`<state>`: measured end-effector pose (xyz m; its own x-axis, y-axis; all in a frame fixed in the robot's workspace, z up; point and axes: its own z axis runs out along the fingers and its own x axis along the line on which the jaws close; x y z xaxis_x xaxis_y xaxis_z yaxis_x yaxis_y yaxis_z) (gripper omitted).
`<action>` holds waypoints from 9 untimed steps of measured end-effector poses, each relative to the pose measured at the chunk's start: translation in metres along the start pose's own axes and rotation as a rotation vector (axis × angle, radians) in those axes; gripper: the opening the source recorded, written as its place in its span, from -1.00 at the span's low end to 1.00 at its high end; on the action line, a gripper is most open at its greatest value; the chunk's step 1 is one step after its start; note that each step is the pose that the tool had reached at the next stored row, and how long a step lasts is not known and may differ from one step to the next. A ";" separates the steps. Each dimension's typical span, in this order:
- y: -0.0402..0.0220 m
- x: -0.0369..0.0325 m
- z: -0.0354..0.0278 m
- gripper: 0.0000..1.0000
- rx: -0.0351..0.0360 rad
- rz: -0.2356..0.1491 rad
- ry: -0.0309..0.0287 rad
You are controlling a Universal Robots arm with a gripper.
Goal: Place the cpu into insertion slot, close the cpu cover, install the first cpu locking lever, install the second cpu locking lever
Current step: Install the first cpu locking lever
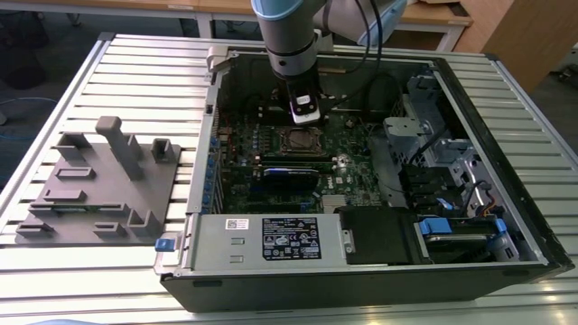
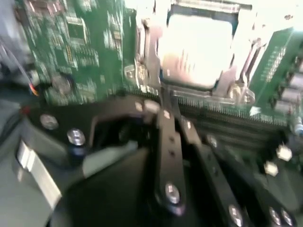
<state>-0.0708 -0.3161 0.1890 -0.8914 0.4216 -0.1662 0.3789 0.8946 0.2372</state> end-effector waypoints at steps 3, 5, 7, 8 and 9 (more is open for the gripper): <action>0.0000 0.0000 -0.0001 -0.80 -0.0001 0.000 0.0001; 0.0004 -0.0002 -0.0010 -0.80 -0.0008 0.000 0.0001; 0.0008 -0.0006 -0.0029 -0.80 -0.0005 0.000 0.0000; 0.0010 -0.0007 -0.0042 -0.80 -0.0001 0.000 0.0001; 0.0014 -0.0010 -0.0054 -0.80 -0.0003 0.000 0.0001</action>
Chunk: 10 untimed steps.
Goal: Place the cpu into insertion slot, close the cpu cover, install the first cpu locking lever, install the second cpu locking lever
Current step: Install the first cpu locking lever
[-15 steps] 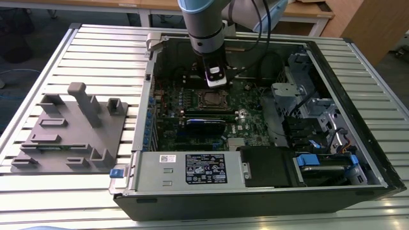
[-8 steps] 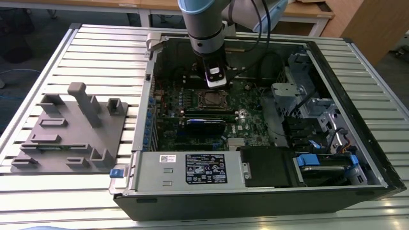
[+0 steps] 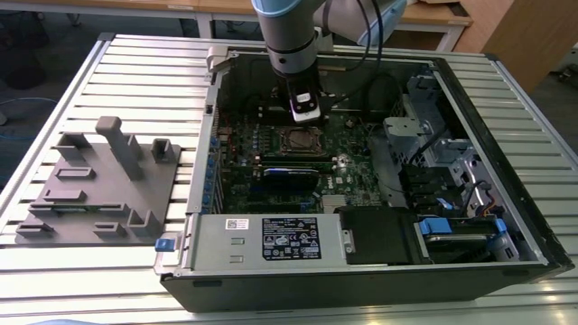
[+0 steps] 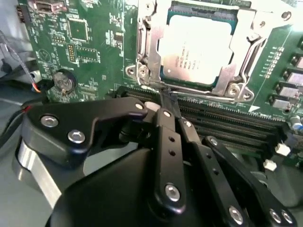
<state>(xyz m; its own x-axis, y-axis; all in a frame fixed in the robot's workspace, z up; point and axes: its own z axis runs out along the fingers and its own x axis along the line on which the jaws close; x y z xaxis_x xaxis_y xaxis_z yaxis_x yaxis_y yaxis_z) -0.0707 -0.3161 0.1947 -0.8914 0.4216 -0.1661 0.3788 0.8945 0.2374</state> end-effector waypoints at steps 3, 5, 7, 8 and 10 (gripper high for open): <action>0.0015 -0.0011 -0.0062 -0.80 0.0001 0.000 0.0000; 0.0026 -0.0018 -0.0105 -0.80 0.0000 0.000 0.0000; 0.0037 -0.0026 -0.0151 -0.80 0.0001 0.000 0.0001; 0.0043 -0.0030 -0.0174 -0.80 0.0001 0.000 0.0000; 0.0051 -0.0036 -0.0206 -0.80 0.0003 0.000 0.0001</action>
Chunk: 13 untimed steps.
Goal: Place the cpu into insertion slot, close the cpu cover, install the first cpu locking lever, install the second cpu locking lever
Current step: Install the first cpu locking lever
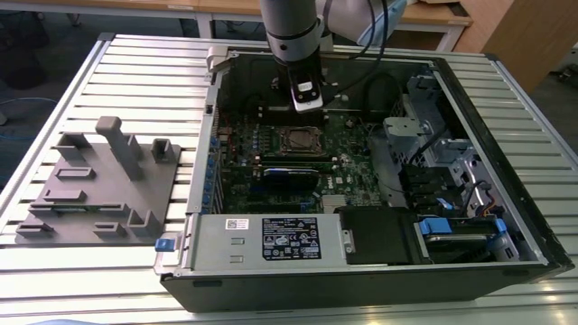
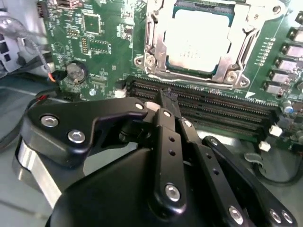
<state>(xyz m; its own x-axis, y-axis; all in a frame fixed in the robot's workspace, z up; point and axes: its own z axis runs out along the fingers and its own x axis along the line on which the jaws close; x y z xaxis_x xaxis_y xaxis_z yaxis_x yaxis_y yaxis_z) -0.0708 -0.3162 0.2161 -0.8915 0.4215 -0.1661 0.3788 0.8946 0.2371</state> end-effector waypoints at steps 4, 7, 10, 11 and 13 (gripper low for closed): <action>0.0000 0.0000 0.0000 -0.80 -0.0004 0.000 -0.0001; 0.0001 0.0000 -0.0002 -0.80 0.0136 -0.004 -0.0057; 0.0001 0.0000 -0.0001 -0.80 0.0408 -0.011 -0.0174; 0.0000 0.0000 -0.0001 -0.80 0.0485 -0.014 -0.0207; 0.0000 0.0000 -0.0001 -0.80 0.0649 -0.018 -0.0275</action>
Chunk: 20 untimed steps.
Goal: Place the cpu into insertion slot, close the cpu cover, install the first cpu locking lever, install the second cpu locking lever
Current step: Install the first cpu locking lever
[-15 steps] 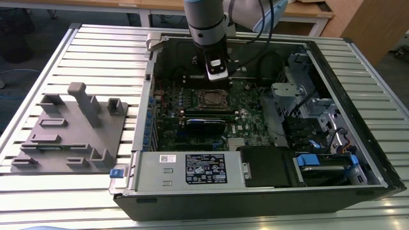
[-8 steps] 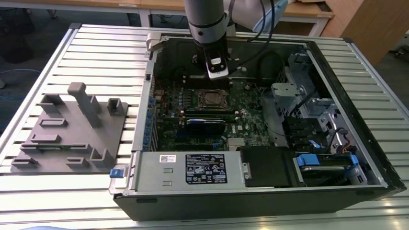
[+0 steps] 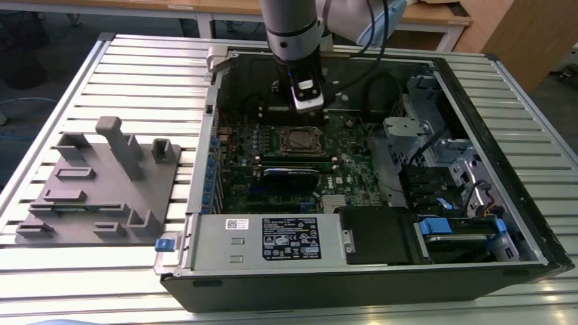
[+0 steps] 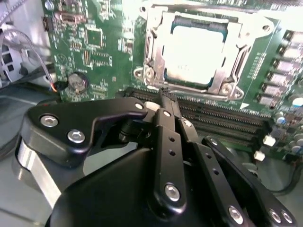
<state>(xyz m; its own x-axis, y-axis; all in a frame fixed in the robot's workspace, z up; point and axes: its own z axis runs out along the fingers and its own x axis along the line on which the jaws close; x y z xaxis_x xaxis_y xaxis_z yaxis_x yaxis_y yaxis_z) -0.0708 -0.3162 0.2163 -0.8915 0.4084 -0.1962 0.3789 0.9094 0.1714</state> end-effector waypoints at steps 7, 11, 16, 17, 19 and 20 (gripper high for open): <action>0.0000 0.0000 0.0000 -0.80 0.0169 -0.004 -0.0057; 0.0000 0.0000 0.0005 -0.80 0.0330 -0.002 0.0304; -0.0001 0.0000 0.0010 -0.80 0.0538 0.002 0.0768; -0.0001 0.0000 0.0010 -0.80 0.0539 0.002 0.0770; -0.0001 0.0001 0.0010 -0.80 0.0541 0.002 0.0775; -0.0001 0.0000 0.0011 -0.80 0.0540 0.002 0.0777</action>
<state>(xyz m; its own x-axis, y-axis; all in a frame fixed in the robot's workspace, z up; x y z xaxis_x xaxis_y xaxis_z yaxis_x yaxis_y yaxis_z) -0.0706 -0.3162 0.2152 -0.9065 0.4047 -0.1200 0.3916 0.9124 0.1190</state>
